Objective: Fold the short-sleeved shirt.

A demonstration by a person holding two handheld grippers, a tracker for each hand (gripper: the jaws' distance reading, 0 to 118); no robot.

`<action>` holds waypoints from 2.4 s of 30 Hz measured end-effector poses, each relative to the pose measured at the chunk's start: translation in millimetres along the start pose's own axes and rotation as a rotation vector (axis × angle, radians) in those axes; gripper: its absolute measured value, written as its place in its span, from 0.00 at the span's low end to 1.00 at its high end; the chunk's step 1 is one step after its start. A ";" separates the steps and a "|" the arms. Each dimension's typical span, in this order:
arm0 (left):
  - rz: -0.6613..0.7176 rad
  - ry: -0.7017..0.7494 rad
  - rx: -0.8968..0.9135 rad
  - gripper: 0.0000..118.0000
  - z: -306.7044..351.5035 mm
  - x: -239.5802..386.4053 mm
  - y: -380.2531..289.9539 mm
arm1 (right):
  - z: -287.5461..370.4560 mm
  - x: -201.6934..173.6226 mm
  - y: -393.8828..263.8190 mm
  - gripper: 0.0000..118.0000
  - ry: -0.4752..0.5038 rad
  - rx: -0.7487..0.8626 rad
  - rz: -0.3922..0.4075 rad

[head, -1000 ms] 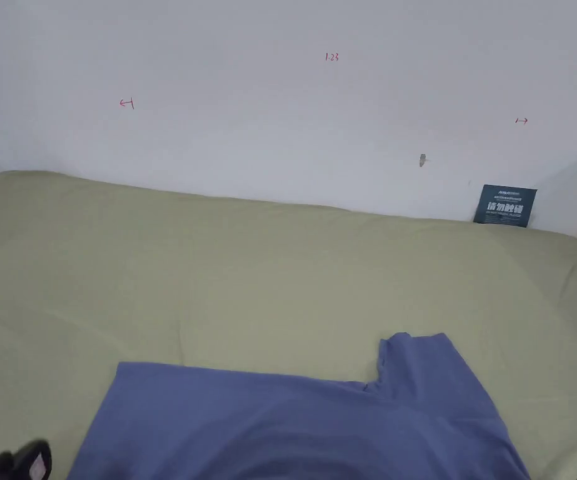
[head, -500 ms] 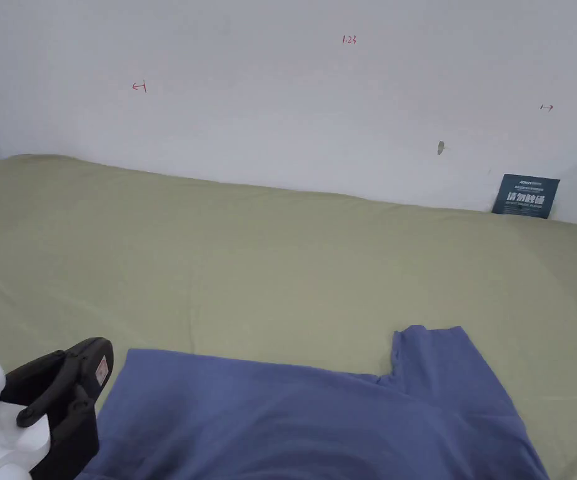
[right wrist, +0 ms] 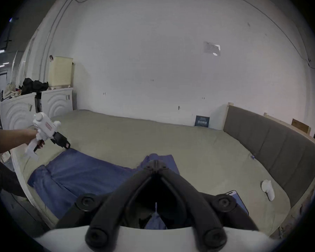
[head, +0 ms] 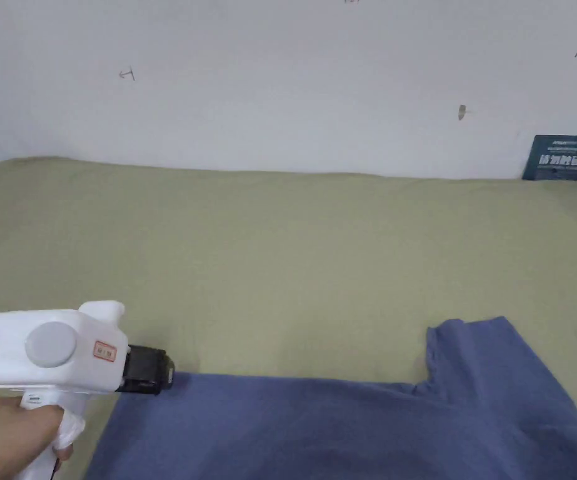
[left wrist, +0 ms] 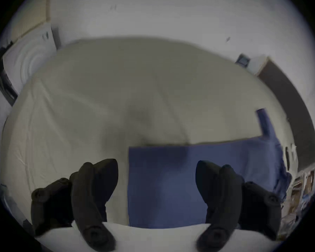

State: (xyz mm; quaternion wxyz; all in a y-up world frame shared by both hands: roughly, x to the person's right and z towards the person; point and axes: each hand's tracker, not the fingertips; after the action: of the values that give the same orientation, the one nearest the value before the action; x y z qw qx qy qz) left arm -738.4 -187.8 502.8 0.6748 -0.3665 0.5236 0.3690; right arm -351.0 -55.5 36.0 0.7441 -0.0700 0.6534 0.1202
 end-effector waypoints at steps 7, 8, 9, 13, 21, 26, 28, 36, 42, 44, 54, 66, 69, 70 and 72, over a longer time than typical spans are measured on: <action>-0.038 0.092 0.022 0.44 -7.3 26.8 -26.3 | -101.1 52.6 1.4 0.00 0.075 -0.309 -0.126; -0.052 0.080 0.018 0.33 -17.9 6.8 -22.5 | -127.7 62.3 3.4 0.00 0.069 -0.380 -0.148; -0.040 0.023 0.011 0.16 -15.6 0.7 -20.5 | -160.0 72.3 2.2 0.03 0.101 -0.455 -0.170; -0.039 0.001 0.013 0.05 -7.9 4.0 -17.1 | -272.8 92.8 -12.1 0.69 0.054 -0.771 -0.068; -0.059 0.018 -0.019 0.05 -17.6 16.8 -14.2 | -360.5 89.6 -41.8 0.45 0.040 -1.021 -0.252; -0.051 0.004 -0.026 0.05 -20.3 14.0 -10.3 | -359.3 64.3 -40.1 0.00 -0.023 -1.016 -0.177; -0.048 -0.006 -0.032 0.05 -19.1 9.7 -3.9 | -355.6 60.9 -38.8 0.00 -0.026 -1.007 -0.133; -0.055 -0.101 0.135 0.05 35.9 8.6 -15.0 | -292.3 77.1 8.7 0.00 0.085 -0.773 -0.148; -0.141 -0.169 0.310 0.04 130.5 0.4 -55.2 | -178.9 87.5 43.9 0.00 0.173 -0.574 -0.141; -0.130 -0.182 0.299 0.04 156.5 4.5 -75.1 | -141.6 88.9 42.1 0.00 0.165 -0.559 -0.138; -0.093 -0.188 0.159 0.04 169.6 -41.8 -209.2 | 3.2 70.2 -45.1 0.00 0.138 -0.677 -0.273; -0.022 -0.174 0.098 0.09 112.5 -57.8 -279.3 | -0.7 86.2 -143.9 0.00 0.054 -0.867 -0.306; 0.056 -0.183 0.119 0.48 136.1 -51.0 -282.1 | 1.0 93.8 -137.6 0.24 0.060 -0.839 -0.356; 0.081 -0.188 0.127 0.66 146.5 -51.1 -281.1 | 8.0 93.7 -127.1 0.47 0.041 -0.829 -0.352; 0.126 -0.234 0.198 0.76 174.5 -52.8 -279.6 | 28.7 92.3 -98.8 0.68 0.046 -0.724 -0.339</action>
State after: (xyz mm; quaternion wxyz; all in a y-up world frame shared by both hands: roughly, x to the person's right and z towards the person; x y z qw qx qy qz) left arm -425.1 -168.5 616.6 0.7395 -0.2191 0.4972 0.3974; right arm -286.1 -134.9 -56.7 0.6658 -0.4373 0.5643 0.2168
